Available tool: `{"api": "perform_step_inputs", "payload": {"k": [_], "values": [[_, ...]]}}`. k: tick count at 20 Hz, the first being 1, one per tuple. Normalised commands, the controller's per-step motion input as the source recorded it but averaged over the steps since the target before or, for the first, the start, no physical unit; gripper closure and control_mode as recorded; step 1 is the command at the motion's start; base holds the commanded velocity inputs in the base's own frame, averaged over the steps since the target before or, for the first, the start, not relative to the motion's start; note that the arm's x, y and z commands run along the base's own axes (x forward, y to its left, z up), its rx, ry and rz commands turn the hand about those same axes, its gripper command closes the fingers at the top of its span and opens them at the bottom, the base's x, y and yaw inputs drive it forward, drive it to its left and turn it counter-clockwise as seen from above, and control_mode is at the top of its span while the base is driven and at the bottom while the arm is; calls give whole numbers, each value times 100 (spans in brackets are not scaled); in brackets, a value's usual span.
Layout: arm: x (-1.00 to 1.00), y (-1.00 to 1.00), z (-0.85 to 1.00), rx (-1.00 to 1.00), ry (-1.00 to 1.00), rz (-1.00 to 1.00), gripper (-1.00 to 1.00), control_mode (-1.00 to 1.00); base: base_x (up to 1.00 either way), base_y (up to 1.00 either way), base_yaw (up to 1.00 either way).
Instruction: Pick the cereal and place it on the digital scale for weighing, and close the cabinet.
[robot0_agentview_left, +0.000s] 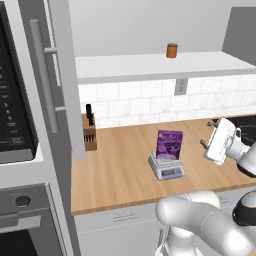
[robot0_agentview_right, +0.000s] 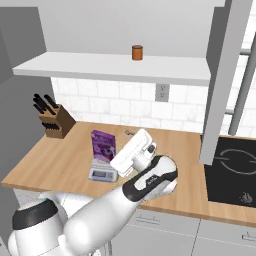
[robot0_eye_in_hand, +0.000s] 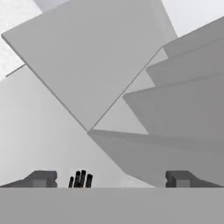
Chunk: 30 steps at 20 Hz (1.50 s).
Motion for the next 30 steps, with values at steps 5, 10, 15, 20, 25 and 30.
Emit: {"api": "perform_step_inputs", "payload": {"k": [5, 10, 15, 20, 25, 30], "values": [[-46, -58, 49, 38, -32, -6, -100, -100, 0, 0, 0], [-19, -75, 44, 31, -19, -1, -100, -100, 0, 0, 0], [-45, -74, 35, 27, -26, 0, -100, -100, 0, 0, 0], [-40, -66, 5, 24, -17, -1, -100, -100, 0, 0, 0], [-17, -76, 27, 8, 18, -11, -100, -100, 0, 0, 0], [-4, -44, -4, 0, 22, -7, -100, -100, 0, 0, 0]]}}
